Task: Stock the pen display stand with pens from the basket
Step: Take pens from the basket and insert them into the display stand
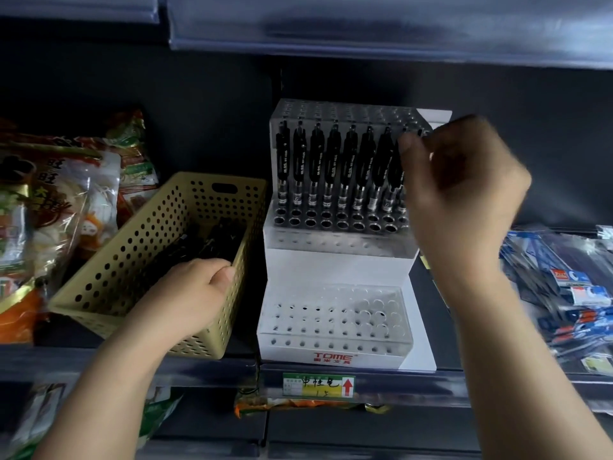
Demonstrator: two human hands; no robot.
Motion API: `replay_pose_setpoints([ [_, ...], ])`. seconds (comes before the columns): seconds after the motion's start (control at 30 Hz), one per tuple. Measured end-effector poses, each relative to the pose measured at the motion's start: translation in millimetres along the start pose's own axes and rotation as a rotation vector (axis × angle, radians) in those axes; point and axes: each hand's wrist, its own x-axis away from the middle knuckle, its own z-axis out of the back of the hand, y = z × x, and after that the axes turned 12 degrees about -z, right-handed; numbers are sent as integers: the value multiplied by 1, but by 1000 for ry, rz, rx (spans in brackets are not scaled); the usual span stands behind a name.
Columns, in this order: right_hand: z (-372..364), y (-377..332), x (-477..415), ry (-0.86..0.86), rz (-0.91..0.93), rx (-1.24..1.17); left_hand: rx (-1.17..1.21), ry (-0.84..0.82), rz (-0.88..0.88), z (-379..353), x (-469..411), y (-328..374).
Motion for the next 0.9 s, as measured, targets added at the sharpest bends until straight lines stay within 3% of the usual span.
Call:
replay_pose_setpoints([
  [0.07,-11,-22,18,-248,-6,-68,56,-13,29,1,3,0],
  [0.2,-50,-41,72,-1057,-279,77,33,-5,-7,0,11,0],
  [0.27,-72,-40,97,-1240,-415,106,50,-9,-19,1,17,-1],
  [0.33,-87,-39,113,-1278,-512,89,106,-33,-46,0,23,-7],
  [0.47,-99,-41,120,-1179,-620,-43,183,-96,-19,-2,36,-16],
  [0.63,-103,-35,124,-1035,-380,-43,531,-120,64,18,40,-16],
  [0.7,-103,-33,124,-1022,-352,-47,461,23,85,29,28,-18],
  [0.8,-102,-33,126,-1027,-305,-73,149,273,119,31,-15,-27],
  [0.9,-101,-33,128,-1015,-239,-75,65,193,206,20,-61,-33],
])
